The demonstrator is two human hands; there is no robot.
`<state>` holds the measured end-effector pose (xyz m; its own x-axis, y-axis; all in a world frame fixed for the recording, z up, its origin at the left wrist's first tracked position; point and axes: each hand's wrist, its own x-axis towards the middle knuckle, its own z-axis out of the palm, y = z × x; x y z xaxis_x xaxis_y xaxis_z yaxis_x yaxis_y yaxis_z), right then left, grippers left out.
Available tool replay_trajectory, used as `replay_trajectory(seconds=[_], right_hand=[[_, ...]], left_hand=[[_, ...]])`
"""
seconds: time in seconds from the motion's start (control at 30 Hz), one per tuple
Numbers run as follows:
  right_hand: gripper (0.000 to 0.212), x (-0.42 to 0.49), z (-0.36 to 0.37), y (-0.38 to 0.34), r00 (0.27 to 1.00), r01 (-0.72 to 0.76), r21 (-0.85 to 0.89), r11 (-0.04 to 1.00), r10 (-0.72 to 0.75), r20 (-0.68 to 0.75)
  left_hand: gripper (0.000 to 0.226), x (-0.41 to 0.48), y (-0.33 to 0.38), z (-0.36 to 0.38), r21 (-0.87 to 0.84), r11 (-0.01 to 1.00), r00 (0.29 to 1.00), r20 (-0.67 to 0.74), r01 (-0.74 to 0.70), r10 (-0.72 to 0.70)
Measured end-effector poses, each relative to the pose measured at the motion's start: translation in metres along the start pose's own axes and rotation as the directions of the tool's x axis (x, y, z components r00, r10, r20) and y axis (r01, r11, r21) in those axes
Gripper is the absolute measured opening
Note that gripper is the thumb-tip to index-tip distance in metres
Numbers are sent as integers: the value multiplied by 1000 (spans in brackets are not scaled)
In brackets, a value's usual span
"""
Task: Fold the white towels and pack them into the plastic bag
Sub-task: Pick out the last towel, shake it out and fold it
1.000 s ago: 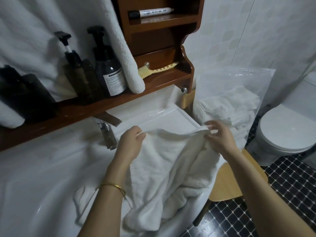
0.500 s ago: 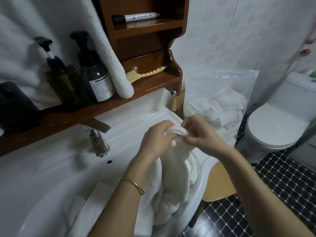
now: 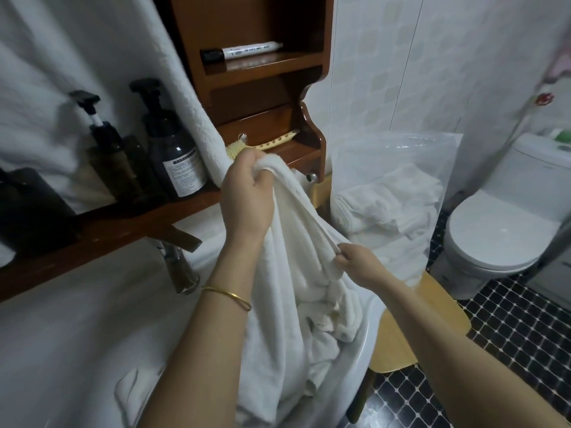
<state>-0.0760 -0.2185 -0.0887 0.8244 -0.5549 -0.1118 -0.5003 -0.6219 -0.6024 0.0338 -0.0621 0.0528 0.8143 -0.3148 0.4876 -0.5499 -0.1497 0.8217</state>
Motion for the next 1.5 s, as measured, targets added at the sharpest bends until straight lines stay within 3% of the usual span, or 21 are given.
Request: replay_trajectory(seconds=[0.13,0.2,0.3,0.4,0.47,0.6,0.63,0.73,0.83,0.9,0.97,1.03,1.1,1.17,1.23,1.33,1.5], right_hand=[[29,1,-12,-1,981,-130,-106,986,113,-155],[31,1,-33,-13,949,-141,117,983,168,-266],[31,-6,-63,-40,933,-138,633,761,316,-175],[28,-15,-71,-59,970,-169,802,573,239,34],[19,-20,-69,-61,981,-168,883,439,165,105],[19,-30,-63,-50,997,-71,929,362,66,51],[15,-32,-61,-46,999,-32,916,400,44,16],[17,-39,-50,-31,998,51,744,666,-15,-55],[29,-47,-28,-14,995,-9,598,801,-51,83],[27,-51,-5,-4,991,-58,368,928,10,131],[26,-54,17,3,991,-91,131,987,76,114],[29,-57,30,5,987,-127,101,987,116,110],[26,-60,30,0,976,-207,329,921,173,130],[18,-59,27,-8,967,-253,556,792,220,128],[12,-57,23,-15,957,-272,692,669,265,120],[14,-57,22,-29,930,-351,819,454,274,247],[30,-60,36,-55,936,-328,915,237,216,280]], left_hand=[[21,11,2,0,3,1000,996,-86,-7,7],[25,12,-3,3,87,996,1000,-15,25,-24],[59,-1,-10,16,217,976,934,342,29,-104],[86,-26,-6,33,-17,993,727,683,115,-73],[76,-33,-12,42,-123,976,660,751,179,-27],[20,-35,-21,51,61,990,709,692,128,-135],[13,-36,-24,54,96,989,722,675,115,-149],[14,-39,-29,57,61,986,774,612,157,-162],[21,-30,-28,54,-5,988,812,571,152,-122],[16,-27,-27,53,-10,990,820,561,144,-113],[11,-27,-30,55,18,989,827,545,150,-136],[12,-33,-36,57,75,982,824,536,172,-185],[25,-42,-49,56,169,961,790,548,218,-275],[43,-54,-65,48,277,921,723,571,275,-388],[50,-70,-79,34,319,889,680,573,329,-457],[44,-99,-95,15,277,852,649,556,445,-520],[13,-134,-102,-4,108,850,759,403,515,-511]])
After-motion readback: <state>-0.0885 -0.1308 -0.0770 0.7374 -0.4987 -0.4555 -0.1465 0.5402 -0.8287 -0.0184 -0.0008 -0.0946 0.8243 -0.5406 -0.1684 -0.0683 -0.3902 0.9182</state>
